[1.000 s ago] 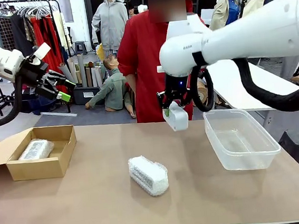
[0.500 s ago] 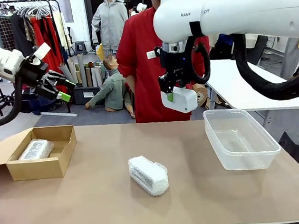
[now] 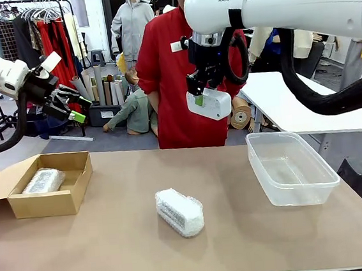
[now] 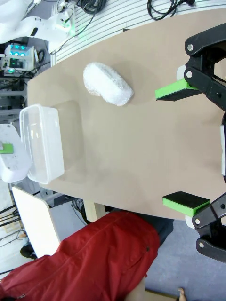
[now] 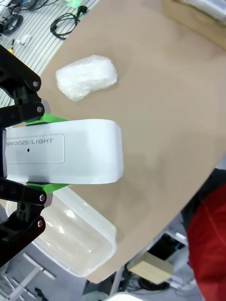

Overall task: Separate and place wrapped and unwrapped clocks.
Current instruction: Pick up the Digital clock indicated by the person, then if the picked Digital clock is wrapped, place it in the Package Box ; if not, place it in the Organizing box.

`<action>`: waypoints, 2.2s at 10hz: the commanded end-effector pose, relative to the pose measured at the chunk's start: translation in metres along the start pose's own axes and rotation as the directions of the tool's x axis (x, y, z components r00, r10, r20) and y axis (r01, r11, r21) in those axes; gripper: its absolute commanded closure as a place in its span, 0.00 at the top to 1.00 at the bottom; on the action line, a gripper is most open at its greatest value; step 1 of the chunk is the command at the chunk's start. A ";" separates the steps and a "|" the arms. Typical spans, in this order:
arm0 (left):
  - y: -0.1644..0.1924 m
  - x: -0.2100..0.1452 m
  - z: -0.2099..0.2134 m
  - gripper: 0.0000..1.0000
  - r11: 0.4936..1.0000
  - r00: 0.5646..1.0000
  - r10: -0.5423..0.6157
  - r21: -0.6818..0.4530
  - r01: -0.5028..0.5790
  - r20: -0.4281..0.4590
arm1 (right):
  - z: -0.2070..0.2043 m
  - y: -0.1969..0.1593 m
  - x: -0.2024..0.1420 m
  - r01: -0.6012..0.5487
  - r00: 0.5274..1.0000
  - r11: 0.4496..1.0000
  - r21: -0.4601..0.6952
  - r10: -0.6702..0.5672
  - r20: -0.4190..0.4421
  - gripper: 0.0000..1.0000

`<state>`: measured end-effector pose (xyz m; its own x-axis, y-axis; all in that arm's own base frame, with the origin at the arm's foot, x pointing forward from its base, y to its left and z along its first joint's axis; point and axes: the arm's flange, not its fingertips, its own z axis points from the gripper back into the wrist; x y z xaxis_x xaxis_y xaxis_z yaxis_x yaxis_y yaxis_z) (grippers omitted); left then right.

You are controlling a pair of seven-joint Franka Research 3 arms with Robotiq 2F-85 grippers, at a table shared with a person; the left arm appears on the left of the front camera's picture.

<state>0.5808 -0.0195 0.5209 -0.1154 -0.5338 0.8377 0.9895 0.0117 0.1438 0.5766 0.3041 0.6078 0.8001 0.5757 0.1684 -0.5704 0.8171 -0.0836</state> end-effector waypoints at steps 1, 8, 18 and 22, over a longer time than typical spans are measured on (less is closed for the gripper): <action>0.000 0.001 0.002 1.00 1.000 1.000 -0.004 0.003 0.004 0.001 | 0.013 -0.003 0.002 -0.008 0.998 1.000 0.015 0.007 0.059 0.00; 0.000 0.001 0.002 1.00 1.000 1.000 -0.004 0.003 0.004 0.001 | 0.005 -0.001 0.001 0.002 1.000 1.000 -0.001 -0.002 0.021 0.00; 0.000 0.001 0.002 1.00 1.000 1.000 -0.004 0.003 0.004 0.001 | 0.005 -0.001 0.001 0.002 1.000 1.000 -0.001 -0.002 0.021 0.00; 0.000 0.001 0.002 1.00 1.000 1.000 -0.004 0.003 0.004 0.001 | 0.013 -0.012 -0.012 0.044 0.999 0.998 0.050 -0.044 -0.007 0.00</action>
<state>0.5808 -0.0195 0.5209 -0.1153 -0.5338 0.8377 0.9895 0.0118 0.1438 0.5790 0.2982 0.6080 0.8122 0.5562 0.1760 -0.5539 0.8299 -0.0667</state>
